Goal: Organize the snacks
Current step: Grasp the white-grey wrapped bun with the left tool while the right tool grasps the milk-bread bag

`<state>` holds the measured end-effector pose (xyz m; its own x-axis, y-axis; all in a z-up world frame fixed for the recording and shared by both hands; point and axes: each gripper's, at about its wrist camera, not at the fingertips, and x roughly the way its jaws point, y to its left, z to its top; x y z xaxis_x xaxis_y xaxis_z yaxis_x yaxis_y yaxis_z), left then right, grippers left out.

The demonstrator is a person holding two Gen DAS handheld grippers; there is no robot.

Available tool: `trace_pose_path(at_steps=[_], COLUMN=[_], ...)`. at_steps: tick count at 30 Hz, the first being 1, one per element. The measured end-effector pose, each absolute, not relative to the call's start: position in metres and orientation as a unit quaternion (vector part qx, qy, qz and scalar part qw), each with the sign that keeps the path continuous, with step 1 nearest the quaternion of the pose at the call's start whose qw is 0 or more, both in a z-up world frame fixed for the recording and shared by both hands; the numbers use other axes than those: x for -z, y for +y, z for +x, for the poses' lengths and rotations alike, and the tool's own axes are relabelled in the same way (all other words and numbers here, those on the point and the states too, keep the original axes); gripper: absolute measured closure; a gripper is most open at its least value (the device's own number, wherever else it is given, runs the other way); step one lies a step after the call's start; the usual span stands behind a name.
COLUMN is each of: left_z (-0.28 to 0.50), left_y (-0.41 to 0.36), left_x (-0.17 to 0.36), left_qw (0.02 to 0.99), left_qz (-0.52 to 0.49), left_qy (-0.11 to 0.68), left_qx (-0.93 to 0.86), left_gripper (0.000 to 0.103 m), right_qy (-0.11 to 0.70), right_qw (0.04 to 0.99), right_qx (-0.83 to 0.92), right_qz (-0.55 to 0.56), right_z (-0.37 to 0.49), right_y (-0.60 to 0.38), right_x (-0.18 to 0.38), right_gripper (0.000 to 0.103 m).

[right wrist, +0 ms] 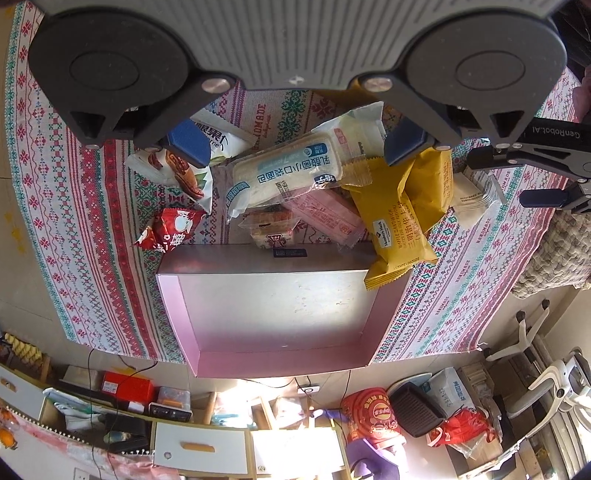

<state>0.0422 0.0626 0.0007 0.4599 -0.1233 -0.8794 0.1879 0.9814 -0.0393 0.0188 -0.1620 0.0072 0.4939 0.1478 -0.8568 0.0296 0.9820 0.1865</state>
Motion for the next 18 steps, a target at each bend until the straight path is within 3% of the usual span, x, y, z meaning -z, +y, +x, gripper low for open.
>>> trace_pose_path(at_steps=[8, 18], left_z=[0.06, 0.064], left_y=[0.082, 0.077], left_x=[0.005, 0.027], left_qw=[0.85, 0.833], left_qz=[0.01, 0.087], left_qy=[0.518, 0.527], left_qx=[0.099, 0.147], left_gripper=[0.001, 0.011], right_qy=[0.51, 0.555], right_qw=[0.849, 0.812], right_qx=[-0.058, -0.025], right_qz=[0.128, 0.18], right_z=[0.032, 0.051], right_y=[-0.163, -0.171], right_x=[-0.007, 0.021], right_gripper=[0.018, 0.027])
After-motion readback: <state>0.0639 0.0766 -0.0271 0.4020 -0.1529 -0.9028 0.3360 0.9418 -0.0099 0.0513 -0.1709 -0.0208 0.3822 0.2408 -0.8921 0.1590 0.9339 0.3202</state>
